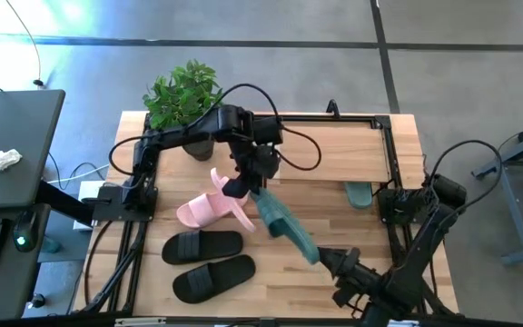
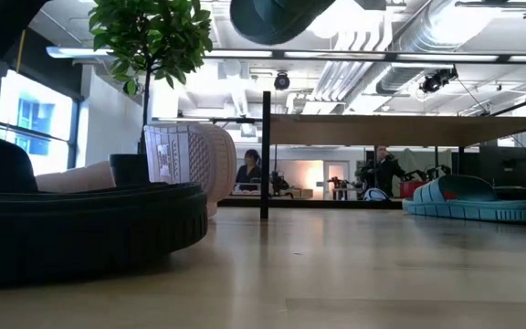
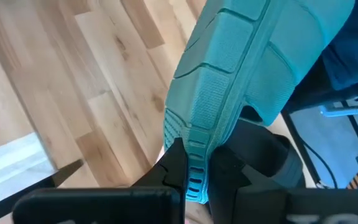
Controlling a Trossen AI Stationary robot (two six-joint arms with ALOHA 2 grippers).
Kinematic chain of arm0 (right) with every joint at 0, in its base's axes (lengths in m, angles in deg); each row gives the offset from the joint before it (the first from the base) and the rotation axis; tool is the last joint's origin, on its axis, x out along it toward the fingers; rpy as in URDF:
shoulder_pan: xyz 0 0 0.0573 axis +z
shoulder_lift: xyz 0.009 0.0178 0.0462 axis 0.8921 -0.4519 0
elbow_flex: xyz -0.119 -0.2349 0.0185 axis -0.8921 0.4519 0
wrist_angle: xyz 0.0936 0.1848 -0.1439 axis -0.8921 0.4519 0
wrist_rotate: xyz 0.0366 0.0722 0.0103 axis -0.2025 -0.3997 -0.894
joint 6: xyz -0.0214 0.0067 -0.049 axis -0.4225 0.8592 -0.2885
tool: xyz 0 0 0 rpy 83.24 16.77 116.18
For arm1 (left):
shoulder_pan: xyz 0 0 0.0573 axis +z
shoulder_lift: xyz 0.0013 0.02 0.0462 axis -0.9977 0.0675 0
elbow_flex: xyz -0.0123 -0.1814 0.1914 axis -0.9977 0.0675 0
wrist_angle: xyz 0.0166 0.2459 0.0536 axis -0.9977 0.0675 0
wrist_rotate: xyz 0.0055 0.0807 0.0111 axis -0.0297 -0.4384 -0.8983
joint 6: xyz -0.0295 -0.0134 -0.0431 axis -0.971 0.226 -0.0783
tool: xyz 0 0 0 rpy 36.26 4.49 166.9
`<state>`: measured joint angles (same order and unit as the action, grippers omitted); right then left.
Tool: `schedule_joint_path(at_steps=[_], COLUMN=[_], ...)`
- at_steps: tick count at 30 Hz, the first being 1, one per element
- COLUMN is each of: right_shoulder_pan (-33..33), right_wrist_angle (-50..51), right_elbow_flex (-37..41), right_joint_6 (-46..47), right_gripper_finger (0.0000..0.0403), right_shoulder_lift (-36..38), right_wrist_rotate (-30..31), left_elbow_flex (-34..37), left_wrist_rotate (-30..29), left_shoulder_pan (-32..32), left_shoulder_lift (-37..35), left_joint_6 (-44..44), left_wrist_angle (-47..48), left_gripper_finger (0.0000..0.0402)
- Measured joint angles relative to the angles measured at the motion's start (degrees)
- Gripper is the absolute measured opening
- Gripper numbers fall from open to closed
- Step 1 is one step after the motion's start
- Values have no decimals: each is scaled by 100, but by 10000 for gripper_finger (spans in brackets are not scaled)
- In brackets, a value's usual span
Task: Pick and place slides into the shelf
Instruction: Put the green slide under the shelf
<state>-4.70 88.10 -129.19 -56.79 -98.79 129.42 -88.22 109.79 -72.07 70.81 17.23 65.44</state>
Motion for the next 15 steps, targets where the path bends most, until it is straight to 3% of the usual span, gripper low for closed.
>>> schedule_joint_path(at_steps=[4,11,13,15], right_shoulder_pan=[184,249,244,256], right_wrist_angle=[479,2157,2399,2367], right_elbow_flex=[0,0,0,0], right_joint_6=[2291,8295,9826,10692], right_gripper_finger=[158,158,158,158], right_shoulder_lift=[124,538,552,555], right_wrist_rotate=[-265,-2393,-2578,-2420], left_elbow_flex=[0,0,2,1], left_wrist_rotate=[-75,-130,-216,-325], left_shoulder_pan=[35,23,23,21], left_shoulder_lift=[0,0,0,0], left_joint_6=[49,179,184,194], left_wrist_angle=[0,0,0,0], left_gripper_finger=[23,23,23,23])
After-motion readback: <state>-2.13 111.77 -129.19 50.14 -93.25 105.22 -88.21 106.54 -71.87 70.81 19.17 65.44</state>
